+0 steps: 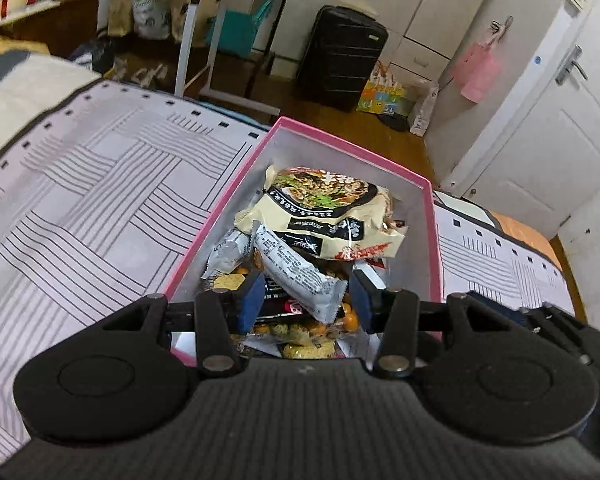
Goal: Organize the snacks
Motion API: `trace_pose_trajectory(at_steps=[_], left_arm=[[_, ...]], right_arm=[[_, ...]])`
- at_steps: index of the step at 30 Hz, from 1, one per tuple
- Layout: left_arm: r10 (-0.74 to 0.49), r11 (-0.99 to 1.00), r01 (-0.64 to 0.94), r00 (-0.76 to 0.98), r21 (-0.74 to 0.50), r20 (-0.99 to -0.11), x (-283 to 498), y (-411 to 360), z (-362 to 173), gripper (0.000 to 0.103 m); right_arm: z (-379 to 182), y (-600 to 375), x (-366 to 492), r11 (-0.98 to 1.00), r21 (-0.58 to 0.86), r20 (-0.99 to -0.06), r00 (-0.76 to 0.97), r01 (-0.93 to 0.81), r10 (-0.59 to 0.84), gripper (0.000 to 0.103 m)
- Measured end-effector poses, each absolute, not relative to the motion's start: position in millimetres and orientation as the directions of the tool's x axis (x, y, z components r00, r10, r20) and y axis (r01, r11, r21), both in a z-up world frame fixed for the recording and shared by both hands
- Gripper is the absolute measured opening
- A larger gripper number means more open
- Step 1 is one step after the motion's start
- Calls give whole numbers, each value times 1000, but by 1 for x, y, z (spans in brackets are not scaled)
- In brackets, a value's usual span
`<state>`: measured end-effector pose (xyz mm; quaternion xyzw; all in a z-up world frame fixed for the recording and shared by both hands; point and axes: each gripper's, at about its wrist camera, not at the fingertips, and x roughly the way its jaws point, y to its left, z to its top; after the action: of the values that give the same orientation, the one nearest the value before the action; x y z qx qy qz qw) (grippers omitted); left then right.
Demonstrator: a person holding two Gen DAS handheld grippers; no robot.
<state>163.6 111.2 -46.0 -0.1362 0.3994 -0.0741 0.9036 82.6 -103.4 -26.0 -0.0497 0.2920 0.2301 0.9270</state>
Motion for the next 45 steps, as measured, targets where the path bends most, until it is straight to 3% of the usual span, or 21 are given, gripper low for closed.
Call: trace_pose_trajectory(at_steps=[4, 9, 19, 30, 38, 43, 45], left_arm=[[-249, 959, 74, 676, -273, -694, 144, 102, -37, 46], [-257, 966, 155, 687, -208, -680, 115, 85, -21, 46], [-261, 962, 239, 680, -129, -686, 71, 62, -1, 56], [-315, 941, 315, 693, -120, -649, 30, 50, 21, 65], [-315, 934, 350, 709, -73, -631, 11, 40, 22, 72], [-308, 932, 358, 714, -51, -629, 3, 35, 18, 77], [-304, 932, 359, 717, -41, -627, 2, 33, 18, 80]], right_arm=[[-22, -129, 61, 900, 51, -554, 738, -432, 386, 61], [-24, -165, 48, 929, 184, -551, 749, -322, 368, 61], [19, -185, -8, 959, 111, -505, 816, -259, 279, 61], [37, -195, -43, 983, 100, -536, 824, -153, 182, 63], [36, -195, -59, 992, 88, -559, 820, -87, 121, 76], [34, -192, -64, 995, 94, -568, 818, -45, 91, 100], [34, -187, -64, 998, 61, -588, 808, 7, 30, 102]])
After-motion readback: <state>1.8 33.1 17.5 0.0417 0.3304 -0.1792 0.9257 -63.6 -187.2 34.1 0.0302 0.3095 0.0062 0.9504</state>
